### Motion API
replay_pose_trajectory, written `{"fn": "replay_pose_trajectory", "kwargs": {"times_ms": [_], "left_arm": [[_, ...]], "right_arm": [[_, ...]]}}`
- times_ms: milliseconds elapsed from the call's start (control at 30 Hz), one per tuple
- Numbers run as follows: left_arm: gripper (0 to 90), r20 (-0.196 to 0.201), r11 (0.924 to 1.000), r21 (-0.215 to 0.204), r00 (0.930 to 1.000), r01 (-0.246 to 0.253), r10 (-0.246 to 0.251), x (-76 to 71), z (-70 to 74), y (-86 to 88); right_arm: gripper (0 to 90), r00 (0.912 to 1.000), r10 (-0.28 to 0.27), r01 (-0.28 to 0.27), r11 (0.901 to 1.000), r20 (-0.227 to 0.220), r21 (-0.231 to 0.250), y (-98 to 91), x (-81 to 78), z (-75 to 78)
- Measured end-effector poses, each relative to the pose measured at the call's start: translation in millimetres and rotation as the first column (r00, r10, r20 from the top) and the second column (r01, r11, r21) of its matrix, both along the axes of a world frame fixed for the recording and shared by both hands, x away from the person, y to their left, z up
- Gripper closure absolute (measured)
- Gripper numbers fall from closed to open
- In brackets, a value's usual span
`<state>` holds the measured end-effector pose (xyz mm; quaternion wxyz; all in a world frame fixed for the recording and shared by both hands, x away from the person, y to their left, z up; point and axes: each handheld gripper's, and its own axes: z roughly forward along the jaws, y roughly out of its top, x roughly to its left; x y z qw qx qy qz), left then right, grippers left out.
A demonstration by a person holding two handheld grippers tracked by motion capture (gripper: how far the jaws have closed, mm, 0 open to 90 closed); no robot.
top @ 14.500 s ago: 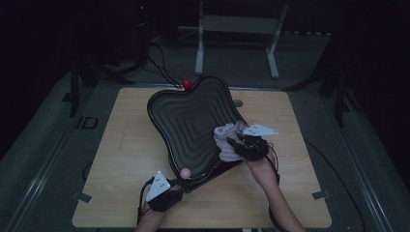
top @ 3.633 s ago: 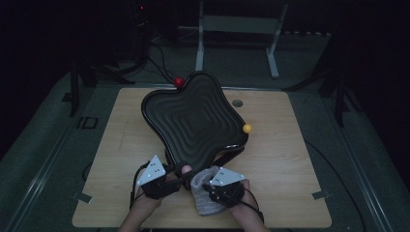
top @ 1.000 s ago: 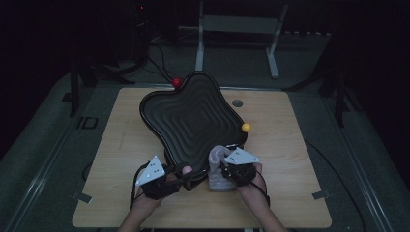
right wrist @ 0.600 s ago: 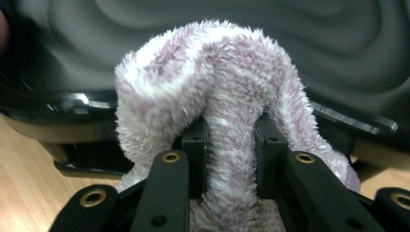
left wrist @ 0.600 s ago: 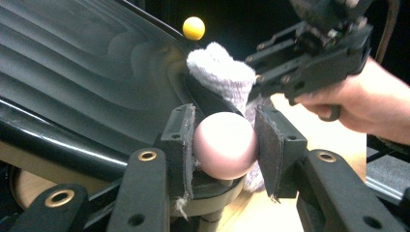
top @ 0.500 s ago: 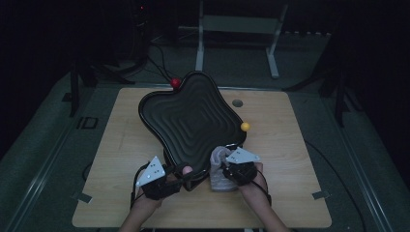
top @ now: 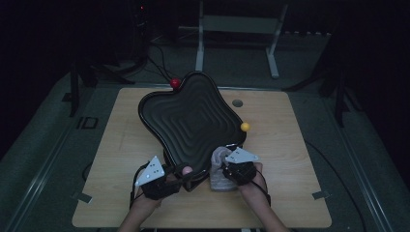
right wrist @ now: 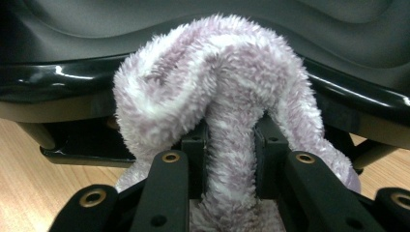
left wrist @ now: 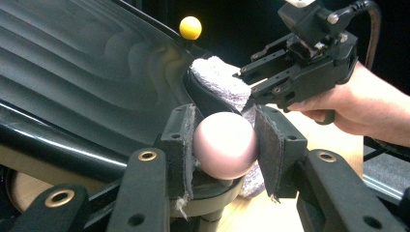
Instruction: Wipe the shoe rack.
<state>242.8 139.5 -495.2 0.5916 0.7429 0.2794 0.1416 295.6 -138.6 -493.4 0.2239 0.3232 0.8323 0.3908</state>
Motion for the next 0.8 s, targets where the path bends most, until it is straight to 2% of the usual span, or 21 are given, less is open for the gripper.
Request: {"fn": "replay_pose_trajectory", "kwargs": {"times_ms": [67, 133, 200, 267, 333, 367, 433, 500, 633, 733, 800], "left_arm": [[60.6, -0.001, 1.0, -0.001, 1.0, 0.001, -0.001, 0.1, 0.0, 0.1], [60.6, -0.001, 1.0, -0.002, 1.0, 0.005, -0.005, -0.1, 0.0, 0.2], [60.6, 0.001, 1.0, 0.0, 1.0, 0.009, -0.009, -0.7, 0.0, 0.3], [60.6, 0.002, 1.0, -0.001, 1.0, 0.009, -0.009, -1.1, -0.3, 0.1], [60.6, 0.002, 1.0, 0.001, 1.0, 0.007, -0.007, -1.2, -0.1, -0.9], [60.6, 0.004, 1.0, 0.003, 1.0, 0.007, -0.007, -1.4, -0.2, -1.2], [60.6, 0.002, 1.0, 0.002, 1.0, 0.009, -0.009, -1.2, -0.1, -1.0], [60.6, 0.005, 1.0, 0.001, 1.0, 0.008, -0.009, -1.2, -0.3, -1.4], [60.5, 0.004, 1.0, 0.0, 1.0, 0.009, -0.009, -1.1, -0.2, -1.7], [60.5, 0.003, 1.0, 0.002, 1.0, 0.009, -0.009, -1.2, 0.0, -1.5], [60.5, 0.0, 0.9999, 0.002, 0.9999, 0.012, -0.012, -1.0, 0.2, -1.0]], "right_arm": [[71.8, 1.0, 0.001, -0.001, 0.9999, 0.001, 0.01, -1.7, -0.1, 4.8], [71.7, 0.9989, -0.016, 0.013, 0.9978, 0.045, 0.064, -7.6, -2.1, 21.9], [71.6, 0.9962, -0.033, 0.027, 0.9964, 0.08, 0.081, -9.8, -1.8, 27.6], [71.6, 0.9962, -0.032, 0.027, 0.997, 0.08, 0.073, -9.2, -0.2, 26.5], [71.7, 0.9966, -0.036, 0.032, 0.9975, 0.074, 0.063, -5.7, 5.4, 14.2], [71.8, 0.9969, -0.038, 0.034, 0.9979, 0.069, 0.055, -4.5, 5.2, 12.7], [71.8, 0.998, -0.03, 0.028, 0.999, 0.057, 0.034, -2.4, 5.1, 8.7], [71.7, 0.9991, -0.028, 0.027, 0.9989, 0.031, 0.039, -2.6, 6.2, 3.4], [71.6, 0.9997, -0.025, 0.025, 0.9995, 0.005, 0.02, -3.7, 9.4, -5.3], [71.6, 0.9997, -0.021, 0.021, 0.9997, -0.01, 0.013, -6.8, 7.8, -2.7], [71.6, 0.9996, -0.024, 0.023, 0.9994, 0.016, 0.024, -10.2, 4.8, 6.6]]}}
